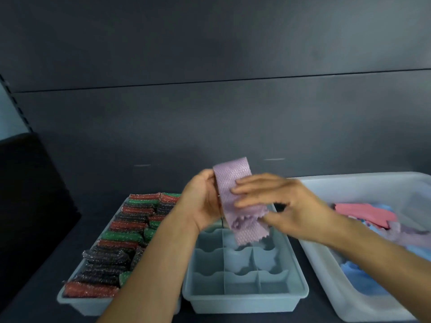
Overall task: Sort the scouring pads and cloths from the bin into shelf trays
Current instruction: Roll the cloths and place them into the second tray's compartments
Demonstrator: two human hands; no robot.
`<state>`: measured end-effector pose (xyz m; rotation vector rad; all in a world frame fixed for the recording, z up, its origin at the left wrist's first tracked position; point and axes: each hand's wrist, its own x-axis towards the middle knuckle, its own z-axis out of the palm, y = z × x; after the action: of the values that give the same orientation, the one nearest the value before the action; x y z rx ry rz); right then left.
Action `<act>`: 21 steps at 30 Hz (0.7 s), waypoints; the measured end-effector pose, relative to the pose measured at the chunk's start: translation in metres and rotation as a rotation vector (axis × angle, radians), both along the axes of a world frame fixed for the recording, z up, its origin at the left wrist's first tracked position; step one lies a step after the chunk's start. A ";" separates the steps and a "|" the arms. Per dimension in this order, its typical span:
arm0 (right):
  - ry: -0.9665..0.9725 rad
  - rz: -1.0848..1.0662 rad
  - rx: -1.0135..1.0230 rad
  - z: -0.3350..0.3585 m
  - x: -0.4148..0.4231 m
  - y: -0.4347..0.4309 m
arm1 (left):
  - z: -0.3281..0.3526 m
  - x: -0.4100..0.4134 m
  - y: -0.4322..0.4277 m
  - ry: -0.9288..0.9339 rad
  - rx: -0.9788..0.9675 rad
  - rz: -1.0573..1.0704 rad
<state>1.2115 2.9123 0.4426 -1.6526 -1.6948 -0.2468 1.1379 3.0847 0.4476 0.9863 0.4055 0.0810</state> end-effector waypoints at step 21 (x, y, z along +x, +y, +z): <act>0.814 -0.277 0.211 -0.003 -0.003 0.025 | -0.032 -0.002 -0.005 -0.054 0.325 -0.079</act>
<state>1.2088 2.9373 0.4391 -1.5249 -0.8061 0.1128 1.1364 3.0801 0.4159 1.3166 0.3089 0.1041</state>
